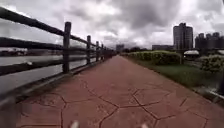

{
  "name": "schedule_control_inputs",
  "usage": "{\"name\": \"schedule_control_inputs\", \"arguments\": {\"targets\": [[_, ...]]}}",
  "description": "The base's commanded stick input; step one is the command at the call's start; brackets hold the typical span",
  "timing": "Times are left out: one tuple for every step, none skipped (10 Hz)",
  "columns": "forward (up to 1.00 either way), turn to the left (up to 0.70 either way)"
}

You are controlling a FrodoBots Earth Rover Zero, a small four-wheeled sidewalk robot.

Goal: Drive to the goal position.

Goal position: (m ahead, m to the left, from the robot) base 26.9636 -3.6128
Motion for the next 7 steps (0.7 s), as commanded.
{"name": "schedule_control_inputs", "arguments": {"targets": [[0.70,0.00],[0.70,0.00],[0.70,0.00],[0.70,0.00],[0.70,0.00],[0.70,0.00],[0.70,0.00]]}}
